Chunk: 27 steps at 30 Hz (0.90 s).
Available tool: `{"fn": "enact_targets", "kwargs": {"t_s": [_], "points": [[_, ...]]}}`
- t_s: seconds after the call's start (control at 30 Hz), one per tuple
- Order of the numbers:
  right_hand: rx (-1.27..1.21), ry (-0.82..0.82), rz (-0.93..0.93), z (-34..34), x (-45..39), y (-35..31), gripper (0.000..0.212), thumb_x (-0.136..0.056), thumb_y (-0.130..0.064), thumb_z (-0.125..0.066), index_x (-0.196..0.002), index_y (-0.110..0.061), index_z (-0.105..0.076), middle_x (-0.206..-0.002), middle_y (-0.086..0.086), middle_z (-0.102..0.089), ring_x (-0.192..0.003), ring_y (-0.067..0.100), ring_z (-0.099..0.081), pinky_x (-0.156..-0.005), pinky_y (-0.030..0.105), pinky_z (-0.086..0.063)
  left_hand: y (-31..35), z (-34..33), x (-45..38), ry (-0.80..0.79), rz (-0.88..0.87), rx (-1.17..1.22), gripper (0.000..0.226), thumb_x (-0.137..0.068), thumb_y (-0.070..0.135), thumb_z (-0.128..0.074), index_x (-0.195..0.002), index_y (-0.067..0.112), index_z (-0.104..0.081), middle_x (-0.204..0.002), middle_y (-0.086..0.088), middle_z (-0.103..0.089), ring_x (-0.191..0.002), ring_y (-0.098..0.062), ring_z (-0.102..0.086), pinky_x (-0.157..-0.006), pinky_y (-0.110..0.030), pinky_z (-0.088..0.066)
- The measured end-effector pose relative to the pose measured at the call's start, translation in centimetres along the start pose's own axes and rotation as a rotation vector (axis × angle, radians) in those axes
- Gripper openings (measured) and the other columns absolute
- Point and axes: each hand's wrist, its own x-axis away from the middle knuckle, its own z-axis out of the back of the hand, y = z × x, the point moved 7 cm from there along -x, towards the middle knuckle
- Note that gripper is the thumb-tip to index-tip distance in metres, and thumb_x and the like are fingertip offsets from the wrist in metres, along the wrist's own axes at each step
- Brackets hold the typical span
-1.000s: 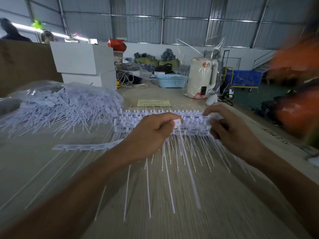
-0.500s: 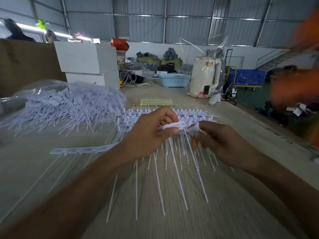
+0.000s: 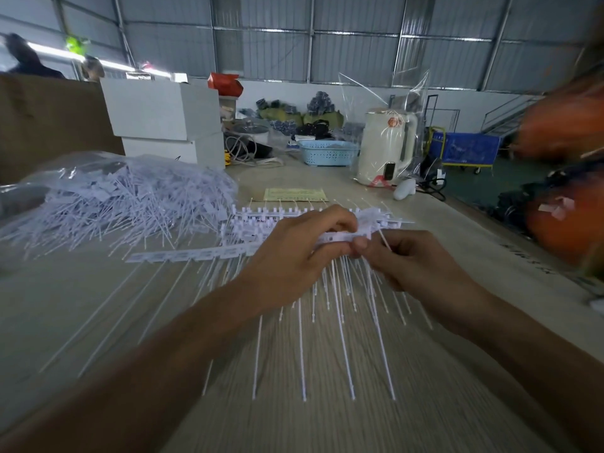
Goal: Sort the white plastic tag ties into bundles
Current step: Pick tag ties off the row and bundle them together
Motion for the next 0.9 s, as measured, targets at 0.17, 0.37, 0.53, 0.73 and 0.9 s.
{"fn": "enact_targets", "kwargs": {"t_s": [0.17, 0.37, 0.53, 0.73, 0.9], "points": [[-0.226, -0.035, -0.118, -1.4, 0.3, 0.8, 0.032, -0.085, -0.046, -0.064, -0.074, -0.016, -0.07, -0.054, -0.006, -0.032, -0.047, 0.008, -0.027, -0.046, 0.02, -0.025, 1.1, -0.7, -0.4, -0.078, -0.113, -0.13, 0.018, -0.101, 0.015, -0.054, -0.119, 0.015, -0.056, -0.11, -0.006, -0.065, -0.1, -0.022, -0.058, -0.08, -0.041, -0.045], [-0.321, 0.09, -0.164, 0.2, 0.1, 0.7, 0.029, -0.086, -0.043, -0.062, -0.07, -0.019, -0.067, -0.059, 0.0, -0.025, -0.052, 0.014, -0.021, -0.045, 0.021, -0.021, -1.2, 0.5, 0.1, 0.012, 0.076, -0.192, 0.042, -0.096, 0.035, -0.055, -0.136, 0.03, -0.045, -0.126, 0.003, -0.063, -0.117, -0.014, -0.056, -0.098, -0.042, -0.047], [-0.338, 0.051, -0.167, -0.1, 0.1, 0.7, 0.03, -0.081, -0.047, -0.063, -0.075, -0.019, -0.071, -0.059, -0.001, -0.026, -0.05, 0.011, -0.021, -0.044, 0.019, -0.023, -1.4, 1.1, 0.2, 0.05, 0.043, -0.342, 0.038, -0.091, 0.038, -0.06, -0.122, 0.018, -0.066, -0.115, 0.001, -0.069, -0.106, -0.02, -0.06, -0.089, -0.044, -0.051], [-0.343, 0.071, -0.172, 0.3, -0.2, 0.7, 0.04, -0.077, -0.059, -0.067, -0.068, -0.02, -0.064, -0.053, -0.006, -0.031, -0.046, 0.01, -0.022, -0.042, 0.019, -0.025, 1.4, 1.3, -0.5, 0.151, -0.201, -0.602, 0.027, -0.089, 0.018, -0.071, -0.114, 0.008, -0.069, -0.099, -0.007, -0.069, -0.09, -0.03, -0.061, -0.073, -0.04, -0.053], [-0.35, 0.09, -0.126, 0.5, -0.4, 0.2, 0.039, -0.083, -0.053, -0.063, -0.063, -0.02, -0.062, -0.05, -0.008, -0.037, -0.043, 0.009, -0.025, -0.042, 0.019, -0.025, 2.8, 1.6, -1.0, 0.196, -0.212, -0.706, 0.025, -0.087, 0.015, -0.071, -0.111, 0.009, -0.069, -0.097, -0.008, -0.069, -0.089, -0.032, -0.061, -0.074, -0.046, -0.051]]}}
